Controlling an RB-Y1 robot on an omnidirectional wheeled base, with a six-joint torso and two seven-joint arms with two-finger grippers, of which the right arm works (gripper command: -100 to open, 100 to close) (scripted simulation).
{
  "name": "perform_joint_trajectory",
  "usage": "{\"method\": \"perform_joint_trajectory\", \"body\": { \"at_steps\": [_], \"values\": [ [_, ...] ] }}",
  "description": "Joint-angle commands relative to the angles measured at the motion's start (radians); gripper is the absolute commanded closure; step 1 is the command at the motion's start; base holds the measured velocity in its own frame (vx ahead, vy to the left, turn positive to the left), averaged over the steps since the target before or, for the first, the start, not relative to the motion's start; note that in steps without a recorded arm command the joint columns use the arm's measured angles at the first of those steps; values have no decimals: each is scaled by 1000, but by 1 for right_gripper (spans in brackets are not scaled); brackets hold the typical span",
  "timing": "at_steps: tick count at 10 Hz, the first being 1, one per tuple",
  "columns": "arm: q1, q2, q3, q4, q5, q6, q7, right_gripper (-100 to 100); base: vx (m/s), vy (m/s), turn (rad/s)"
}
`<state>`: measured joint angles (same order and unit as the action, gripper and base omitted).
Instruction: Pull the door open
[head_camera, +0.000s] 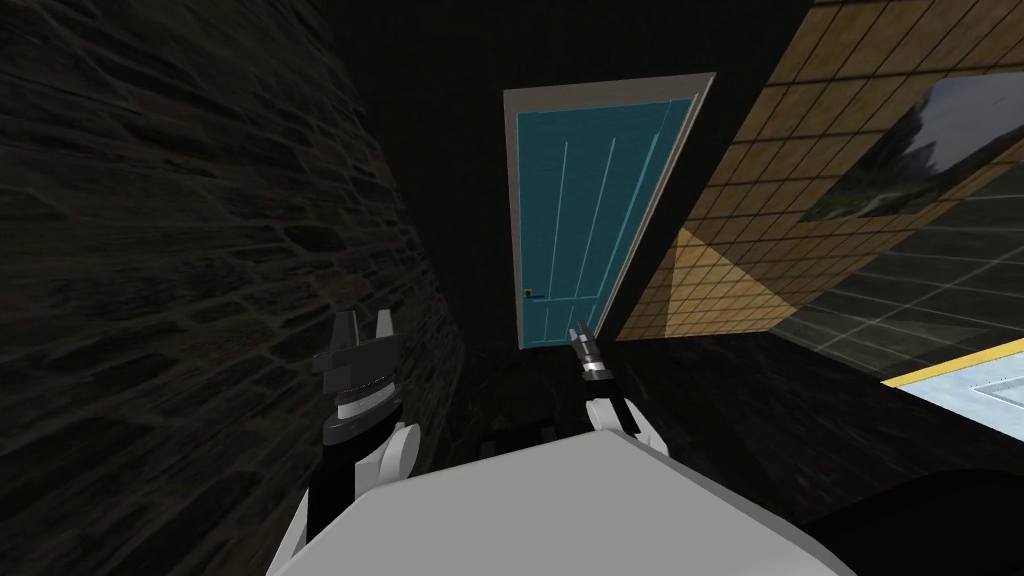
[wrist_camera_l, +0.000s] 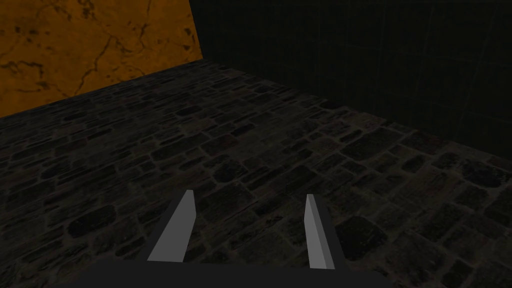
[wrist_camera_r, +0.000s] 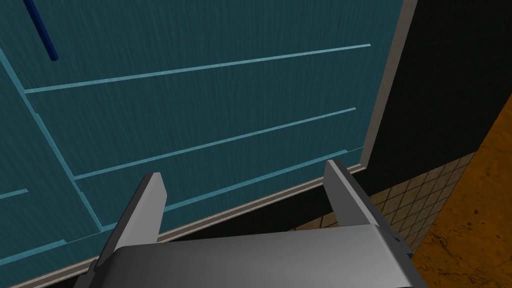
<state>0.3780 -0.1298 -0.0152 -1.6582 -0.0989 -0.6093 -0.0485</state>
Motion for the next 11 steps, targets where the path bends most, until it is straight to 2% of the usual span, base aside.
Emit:
{"method": "perform_joint_trajectory", "body": {
  "at_steps": [1, 11],
  "values": [
    [-2, -5, -4, 31, -3, -10, -5, -100, 97, 25, 35],
    [-31, -26, -22, 236, -15, -72, -28, -100, 105, 29, 34]
  ]
}}
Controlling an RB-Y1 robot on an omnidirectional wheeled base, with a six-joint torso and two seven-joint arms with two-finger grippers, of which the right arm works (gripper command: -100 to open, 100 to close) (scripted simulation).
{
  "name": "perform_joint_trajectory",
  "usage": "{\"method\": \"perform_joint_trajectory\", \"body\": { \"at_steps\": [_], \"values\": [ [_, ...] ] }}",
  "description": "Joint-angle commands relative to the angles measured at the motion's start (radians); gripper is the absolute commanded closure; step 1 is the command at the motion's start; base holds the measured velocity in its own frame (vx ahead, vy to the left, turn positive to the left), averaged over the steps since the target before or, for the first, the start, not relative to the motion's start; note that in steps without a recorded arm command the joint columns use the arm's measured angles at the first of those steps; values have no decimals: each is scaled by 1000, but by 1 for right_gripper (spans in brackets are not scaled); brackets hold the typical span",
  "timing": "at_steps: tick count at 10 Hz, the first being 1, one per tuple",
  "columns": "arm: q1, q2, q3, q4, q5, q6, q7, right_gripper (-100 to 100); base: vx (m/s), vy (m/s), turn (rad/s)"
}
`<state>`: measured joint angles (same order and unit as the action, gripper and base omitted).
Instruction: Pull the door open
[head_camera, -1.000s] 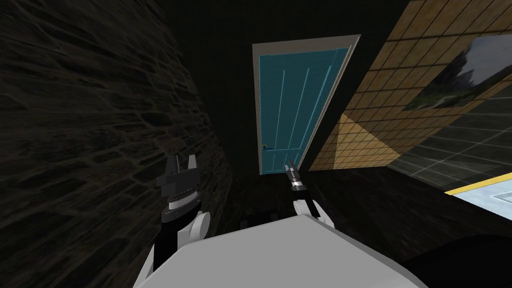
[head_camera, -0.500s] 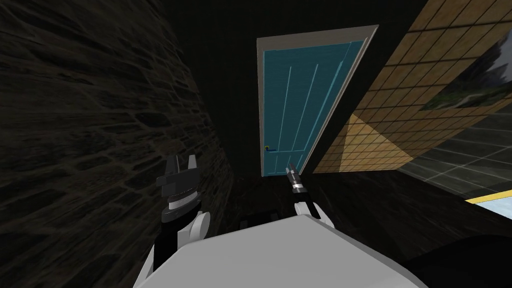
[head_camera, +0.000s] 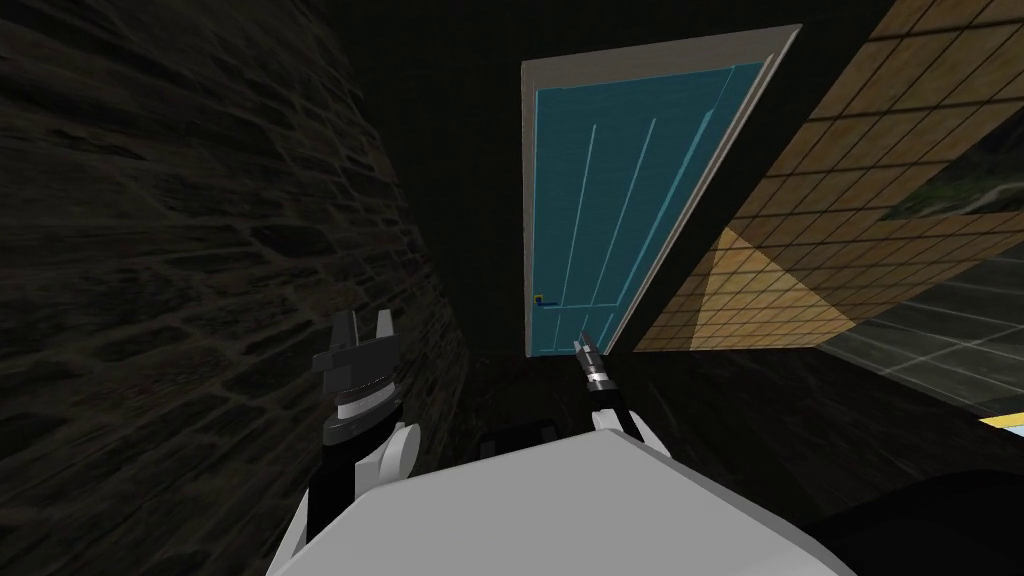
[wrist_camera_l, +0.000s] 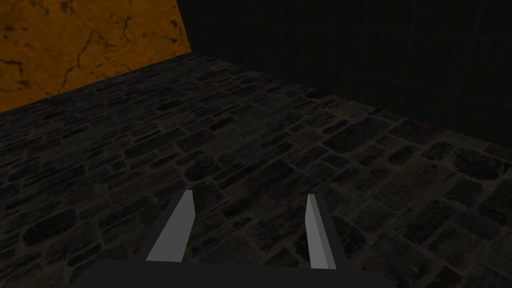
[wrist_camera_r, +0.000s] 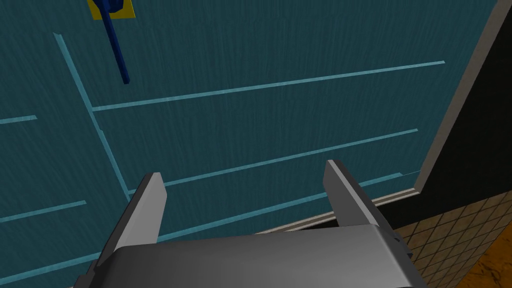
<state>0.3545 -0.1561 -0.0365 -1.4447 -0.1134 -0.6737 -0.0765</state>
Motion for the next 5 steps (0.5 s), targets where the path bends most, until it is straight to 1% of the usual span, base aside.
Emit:
{"method": "perform_joint_trajectory", "body": {
  "at_steps": [1, 5],
  "values": [
    [-10, -1, -3, 41, -1, -14, -2, -100, 113, 23, 38],
    [-21, -8, -10, 118, -6, -37, -11, -100, 103, 27, 33]
  ]
}}
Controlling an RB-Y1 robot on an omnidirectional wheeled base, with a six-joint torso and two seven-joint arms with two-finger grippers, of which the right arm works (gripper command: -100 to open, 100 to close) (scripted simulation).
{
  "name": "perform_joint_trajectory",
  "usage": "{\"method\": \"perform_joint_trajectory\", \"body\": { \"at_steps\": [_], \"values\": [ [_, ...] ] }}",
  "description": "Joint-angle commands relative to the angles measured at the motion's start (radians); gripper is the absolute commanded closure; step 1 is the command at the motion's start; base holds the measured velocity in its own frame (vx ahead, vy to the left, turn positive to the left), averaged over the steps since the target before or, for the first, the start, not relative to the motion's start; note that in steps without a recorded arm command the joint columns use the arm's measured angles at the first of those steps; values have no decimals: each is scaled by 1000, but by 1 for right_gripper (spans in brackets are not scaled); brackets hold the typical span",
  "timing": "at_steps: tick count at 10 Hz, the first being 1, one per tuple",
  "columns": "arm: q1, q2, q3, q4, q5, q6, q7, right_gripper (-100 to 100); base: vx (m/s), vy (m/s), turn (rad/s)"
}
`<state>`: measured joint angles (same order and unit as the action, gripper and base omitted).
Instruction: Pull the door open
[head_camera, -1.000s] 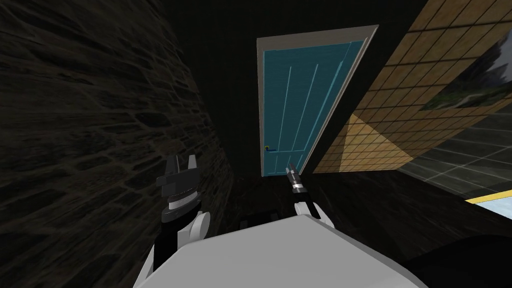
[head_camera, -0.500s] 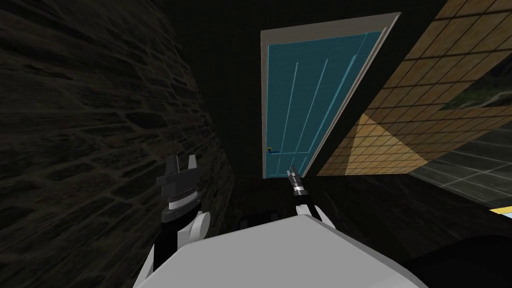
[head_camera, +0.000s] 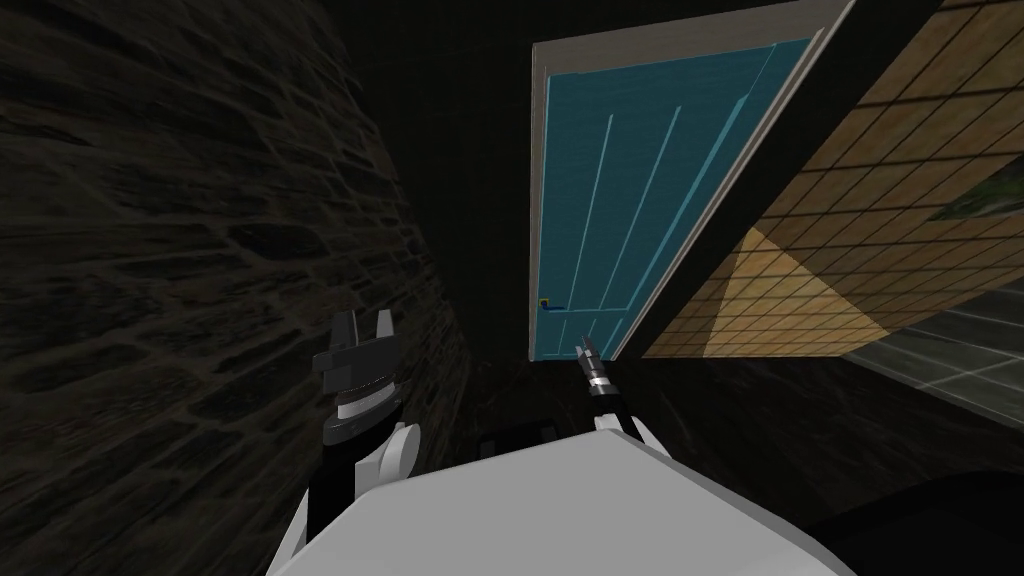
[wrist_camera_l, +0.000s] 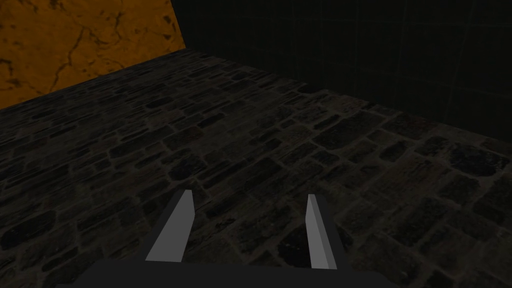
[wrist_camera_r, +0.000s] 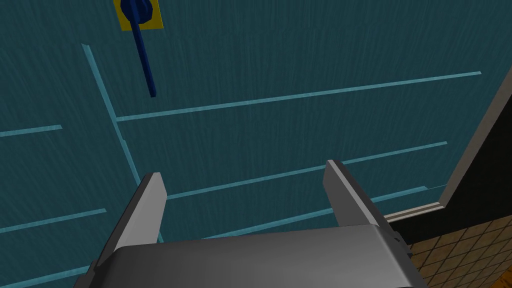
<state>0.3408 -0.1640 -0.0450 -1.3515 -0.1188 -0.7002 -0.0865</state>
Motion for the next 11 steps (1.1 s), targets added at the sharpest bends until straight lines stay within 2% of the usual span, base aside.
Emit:
{"method": "perform_joint_trajectory", "body": {
  "at_steps": [1, 3, 6, 11],
  "values": [
    [-10, -2, -3, 42, -1, -16, -3, -100, 108, 15, 31],
    [-15, -5, -6, 77, -4, -26, -7, -100, 100, 18, 30],
    [-27, -12, -14, 158, -8, -51, -16, -100, 154, 26, 43],
    [-42, -21, -23, 263, -15, -83, -28, -100, 154, 14, 38]
  ]
}}
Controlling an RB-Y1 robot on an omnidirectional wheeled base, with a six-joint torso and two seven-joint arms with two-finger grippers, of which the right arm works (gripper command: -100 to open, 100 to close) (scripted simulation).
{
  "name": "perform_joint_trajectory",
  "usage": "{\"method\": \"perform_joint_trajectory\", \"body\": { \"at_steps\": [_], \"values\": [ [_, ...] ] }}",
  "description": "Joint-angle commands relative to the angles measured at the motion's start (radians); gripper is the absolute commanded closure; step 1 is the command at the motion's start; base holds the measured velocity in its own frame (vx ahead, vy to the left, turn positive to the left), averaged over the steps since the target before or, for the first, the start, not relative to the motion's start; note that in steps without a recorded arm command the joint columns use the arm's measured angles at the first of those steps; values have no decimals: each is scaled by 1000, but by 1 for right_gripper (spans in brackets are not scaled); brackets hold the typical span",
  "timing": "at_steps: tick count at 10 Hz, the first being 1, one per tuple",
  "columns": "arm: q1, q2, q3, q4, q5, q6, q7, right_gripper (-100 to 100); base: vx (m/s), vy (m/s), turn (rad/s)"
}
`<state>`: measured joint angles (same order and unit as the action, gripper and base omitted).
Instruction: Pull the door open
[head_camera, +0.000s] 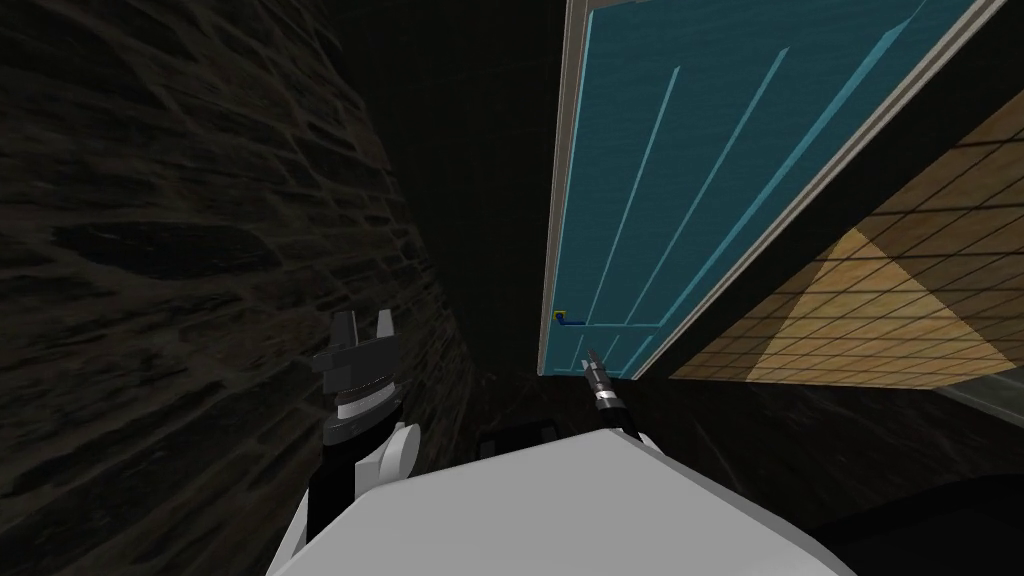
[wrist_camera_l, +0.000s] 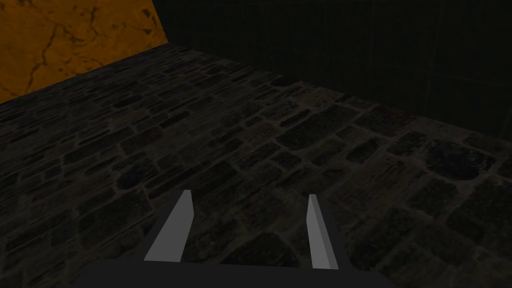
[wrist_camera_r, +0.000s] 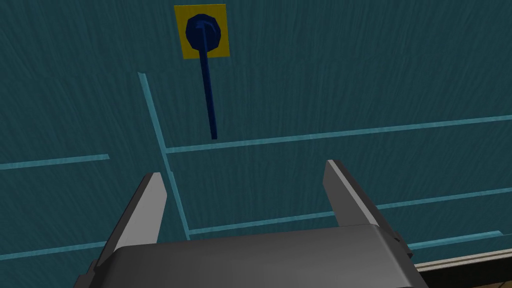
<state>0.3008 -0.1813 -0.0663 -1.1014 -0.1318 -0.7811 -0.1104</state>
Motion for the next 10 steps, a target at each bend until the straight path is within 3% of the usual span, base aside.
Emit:
{"method": "perform_joint_trajectory", "body": {
  "at_steps": [1, 4, 5, 10],
  "values": [
    [-5, -6, -4, 34, -3, -9, -6, -100, 174, -5, 34],
    [-12, -10, -9, 87, -6, -25, -12, -100, 173, 6, 29],
    [-12, -9, -8, 76, -5, -21, -10, -100, 85, 7, 7],
    [-36, -50, -54, 163, -32, -55, -44, -100, 172, -12, 119]
  ]
}}
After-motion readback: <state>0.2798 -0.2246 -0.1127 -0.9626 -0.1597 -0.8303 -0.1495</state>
